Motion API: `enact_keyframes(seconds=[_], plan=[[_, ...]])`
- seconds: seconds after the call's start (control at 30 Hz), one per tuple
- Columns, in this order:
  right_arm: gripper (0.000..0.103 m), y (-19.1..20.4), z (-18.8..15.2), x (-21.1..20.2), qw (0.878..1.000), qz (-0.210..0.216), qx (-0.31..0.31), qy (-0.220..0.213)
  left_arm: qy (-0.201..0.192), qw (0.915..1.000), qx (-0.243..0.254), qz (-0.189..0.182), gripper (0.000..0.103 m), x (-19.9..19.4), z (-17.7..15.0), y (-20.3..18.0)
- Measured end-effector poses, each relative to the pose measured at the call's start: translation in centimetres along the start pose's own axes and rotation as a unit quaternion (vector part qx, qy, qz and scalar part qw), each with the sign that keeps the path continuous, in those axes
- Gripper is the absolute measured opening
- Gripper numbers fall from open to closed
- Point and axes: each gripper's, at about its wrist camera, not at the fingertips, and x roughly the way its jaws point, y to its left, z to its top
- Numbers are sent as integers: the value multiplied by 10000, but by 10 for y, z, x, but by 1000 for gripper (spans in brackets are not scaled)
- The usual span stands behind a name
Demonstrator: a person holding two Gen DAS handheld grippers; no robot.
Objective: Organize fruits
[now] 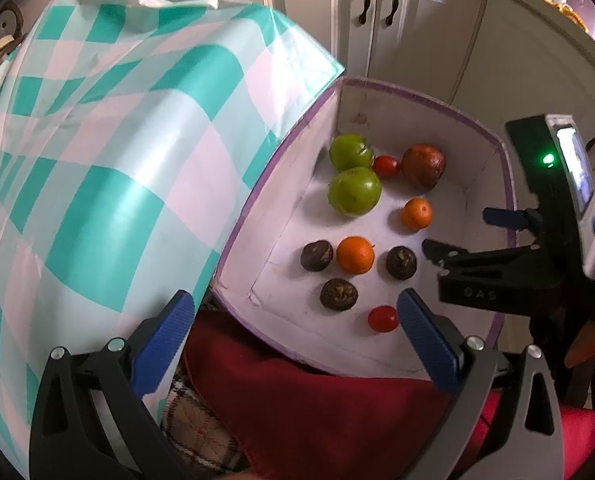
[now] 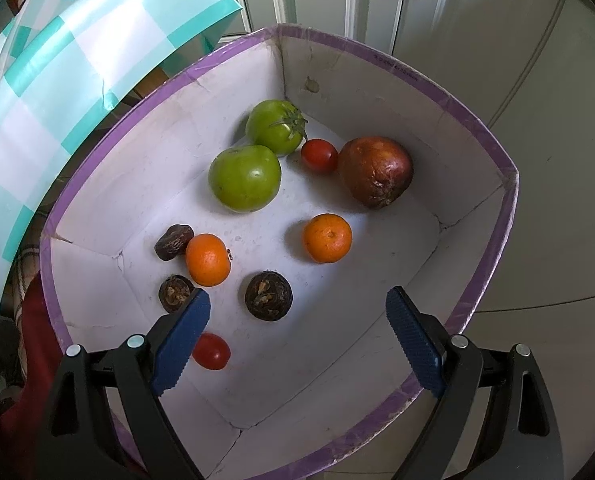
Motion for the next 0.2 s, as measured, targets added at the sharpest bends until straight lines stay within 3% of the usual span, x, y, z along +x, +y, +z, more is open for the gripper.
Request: enact_keyframes(seconds=[0.2], plan=[[87,-1,2,-2,10000,-48,-23,-18,-20,9998,155,94,102,-3,-2,-4]])
